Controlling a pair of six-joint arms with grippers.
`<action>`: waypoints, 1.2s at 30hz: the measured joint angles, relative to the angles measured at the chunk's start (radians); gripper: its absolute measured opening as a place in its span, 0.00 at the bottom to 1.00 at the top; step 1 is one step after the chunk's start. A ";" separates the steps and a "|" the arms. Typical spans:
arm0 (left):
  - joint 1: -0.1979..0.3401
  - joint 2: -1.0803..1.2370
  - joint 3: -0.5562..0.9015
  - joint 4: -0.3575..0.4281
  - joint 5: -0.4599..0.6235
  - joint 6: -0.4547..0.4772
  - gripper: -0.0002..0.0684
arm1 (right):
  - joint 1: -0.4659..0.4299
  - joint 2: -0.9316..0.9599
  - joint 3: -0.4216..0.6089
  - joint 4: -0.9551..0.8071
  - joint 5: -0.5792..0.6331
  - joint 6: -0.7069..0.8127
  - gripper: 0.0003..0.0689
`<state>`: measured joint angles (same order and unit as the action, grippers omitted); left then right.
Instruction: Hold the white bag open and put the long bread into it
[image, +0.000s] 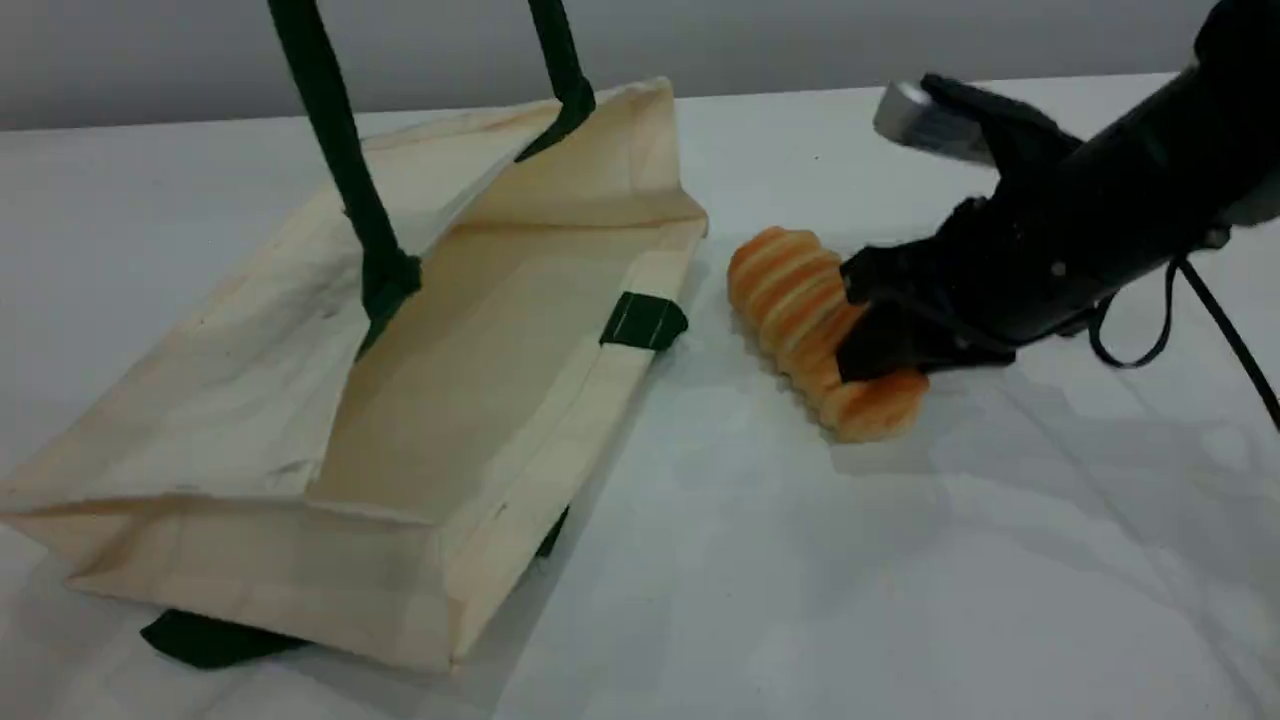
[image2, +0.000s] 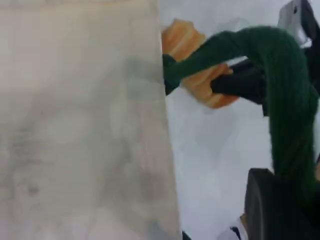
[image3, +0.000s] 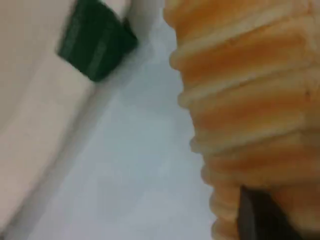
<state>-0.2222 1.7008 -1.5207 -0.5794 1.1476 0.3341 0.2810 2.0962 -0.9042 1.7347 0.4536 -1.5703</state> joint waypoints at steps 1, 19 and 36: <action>0.000 -0.007 0.000 0.002 -0.001 0.000 0.13 | -0.002 -0.021 0.000 0.001 0.001 0.000 0.14; 0.000 -0.030 -0.126 -0.028 0.028 -0.001 0.13 | 0.106 -0.181 -0.001 -0.224 0.313 0.087 0.13; 0.000 -0.109 -0.127 -0.097 0.074 0.005 0.13 | 0.299 -0.176 -0.174 -0.161 0.138 0.163 0.12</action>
<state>-0.2222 1.5921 -1.6481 -0.6769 1.2215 0.3393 0.5801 1.9200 -1.0781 1.5736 0.5917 -1.4075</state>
